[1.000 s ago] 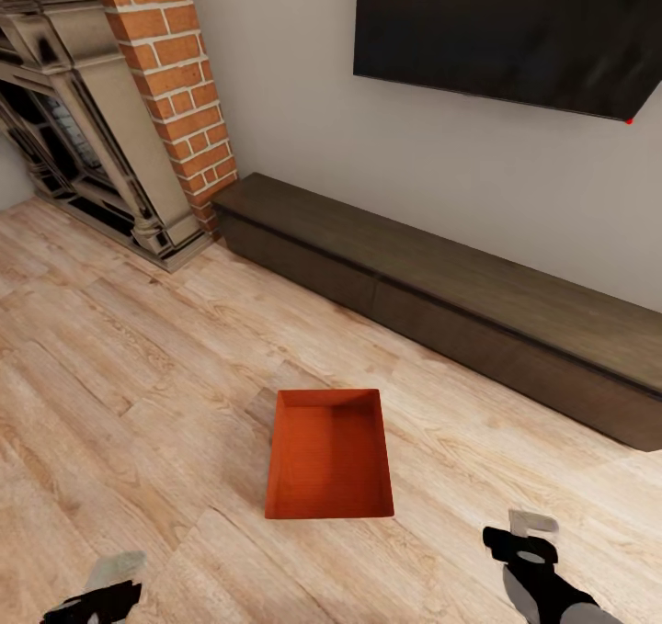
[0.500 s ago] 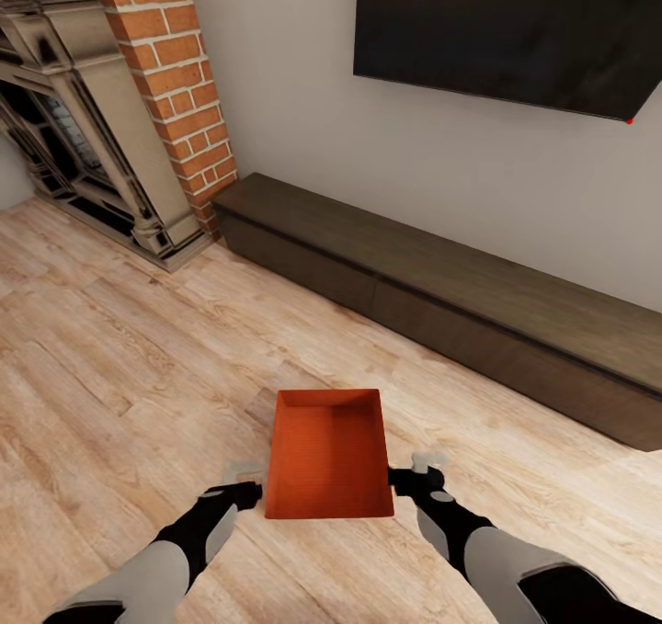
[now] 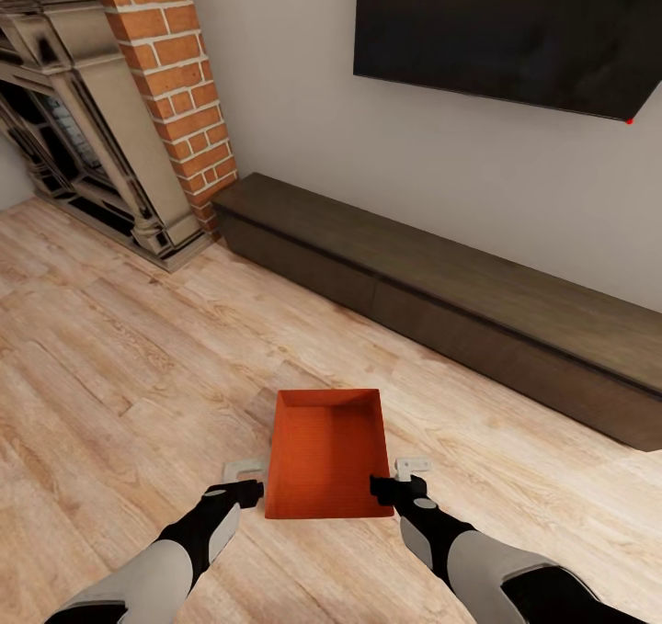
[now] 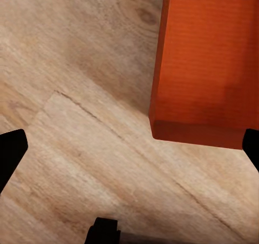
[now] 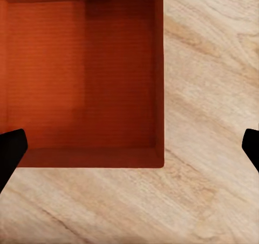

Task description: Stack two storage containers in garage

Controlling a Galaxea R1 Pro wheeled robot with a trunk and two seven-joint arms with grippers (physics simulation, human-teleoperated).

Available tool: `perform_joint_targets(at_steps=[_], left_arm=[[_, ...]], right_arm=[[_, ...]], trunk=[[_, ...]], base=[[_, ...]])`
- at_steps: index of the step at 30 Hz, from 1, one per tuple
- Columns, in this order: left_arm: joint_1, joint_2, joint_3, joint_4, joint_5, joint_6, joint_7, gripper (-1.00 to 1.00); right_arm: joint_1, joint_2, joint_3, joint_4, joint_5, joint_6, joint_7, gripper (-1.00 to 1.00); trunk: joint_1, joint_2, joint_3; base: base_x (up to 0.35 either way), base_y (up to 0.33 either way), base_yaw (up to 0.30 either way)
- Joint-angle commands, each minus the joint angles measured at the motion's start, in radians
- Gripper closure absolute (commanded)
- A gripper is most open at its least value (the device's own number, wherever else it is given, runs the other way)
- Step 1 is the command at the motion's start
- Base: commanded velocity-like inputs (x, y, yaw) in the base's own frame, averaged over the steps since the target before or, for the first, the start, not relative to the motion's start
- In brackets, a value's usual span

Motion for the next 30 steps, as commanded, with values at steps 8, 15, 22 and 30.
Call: perform_joint_targets(at_steps=[8,15,22,30], left_arm=[[0.001,-0.004,0.008,0.001,0.001,0.006,0.003,-1.0],[0.001,-0.058,-0.058,0.01,-0.007,0.006,0.003,-1.0],[0.001,-0.062,-0.081,0.005,-0.006,0.005,0.003,-1.0],[0.0,-0.059,-0.087,-0.008,-0.005,0.005,0.003,-1.0]], right_arm=[[-0.001,0.011,0.012,0.027,0.023,-0.007,-0.011,-1.0],[-0.001,0.03,0.011,0.05,0.114,-0.062,-0.015,-1.0],[-0.001,0.03,0.006,0.049,0.112,-0.084,-0.015,-1.0],[-0.001,0.024,-0.002,0.045,0.081,-0.094,-0.015,-1.0]], trunk=[[0.0,0.0,-0.001],[0.0,0.0,-0.001],[0.0,0.0,-0.001],[0.0,0.0,-0.001]], base=[[0.0,0.0,0.0],[0.0,0.0,0.0],[0.0,0.0,0.0],[0.0,0.0,0.0]])
